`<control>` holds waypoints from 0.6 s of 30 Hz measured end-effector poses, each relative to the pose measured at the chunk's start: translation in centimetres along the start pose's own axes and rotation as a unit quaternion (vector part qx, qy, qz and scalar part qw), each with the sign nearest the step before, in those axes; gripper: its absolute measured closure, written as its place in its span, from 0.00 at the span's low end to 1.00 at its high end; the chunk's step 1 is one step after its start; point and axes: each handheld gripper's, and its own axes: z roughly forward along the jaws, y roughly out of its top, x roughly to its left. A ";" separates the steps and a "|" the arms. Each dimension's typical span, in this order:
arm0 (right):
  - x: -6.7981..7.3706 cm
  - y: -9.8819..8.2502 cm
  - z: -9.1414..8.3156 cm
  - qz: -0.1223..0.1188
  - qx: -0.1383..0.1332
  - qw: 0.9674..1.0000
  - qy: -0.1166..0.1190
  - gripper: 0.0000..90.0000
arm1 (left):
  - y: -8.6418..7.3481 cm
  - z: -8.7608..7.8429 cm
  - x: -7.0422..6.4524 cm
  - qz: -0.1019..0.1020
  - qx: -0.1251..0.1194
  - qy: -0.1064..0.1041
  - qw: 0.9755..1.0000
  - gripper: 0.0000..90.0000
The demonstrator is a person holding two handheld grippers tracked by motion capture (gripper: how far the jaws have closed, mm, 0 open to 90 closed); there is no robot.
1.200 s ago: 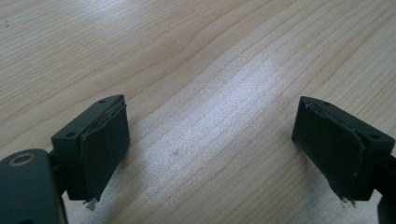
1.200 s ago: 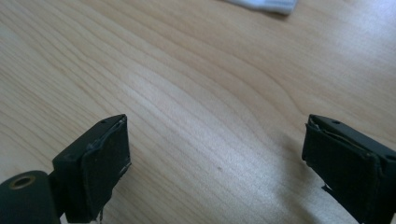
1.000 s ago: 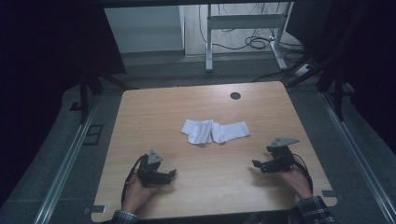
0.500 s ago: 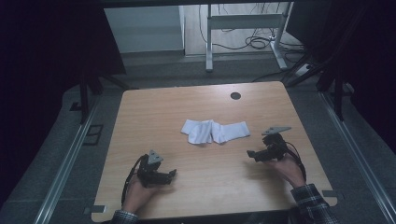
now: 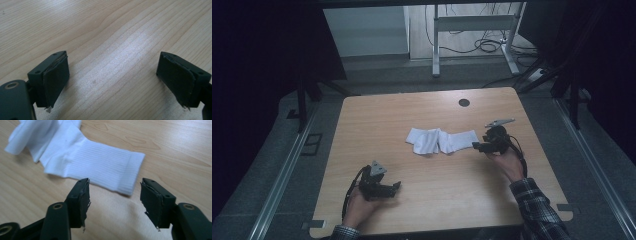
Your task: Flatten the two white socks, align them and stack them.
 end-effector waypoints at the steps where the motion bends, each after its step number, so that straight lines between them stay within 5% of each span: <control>1: -0.3 0.6 0.7 0.003 0.009 1.000 -0.005 0.54 | 0.0 0.0 0.0 0.000 0.000 0.000 1.000 0.12; 15: -2.0 1.6 4.5 0.017 0.036 0.999 -0.023 0.58 | 0.0 0.0 0.0 0.000 0.000 0.000 1.000 0.12; 17: -1.9 1.4 4.9 0.013 0.036 0.999 -0.028 0.63 | 0.0 0.0 0.0 0.000 0.000 0.000 1.000 0.12; 18: -1.9 1.4 4.8 0.020 0.035 0.999 -0.024 0.75 | 0.0 0.0 0.0 0.001 0.000 0.000 1.000 0.12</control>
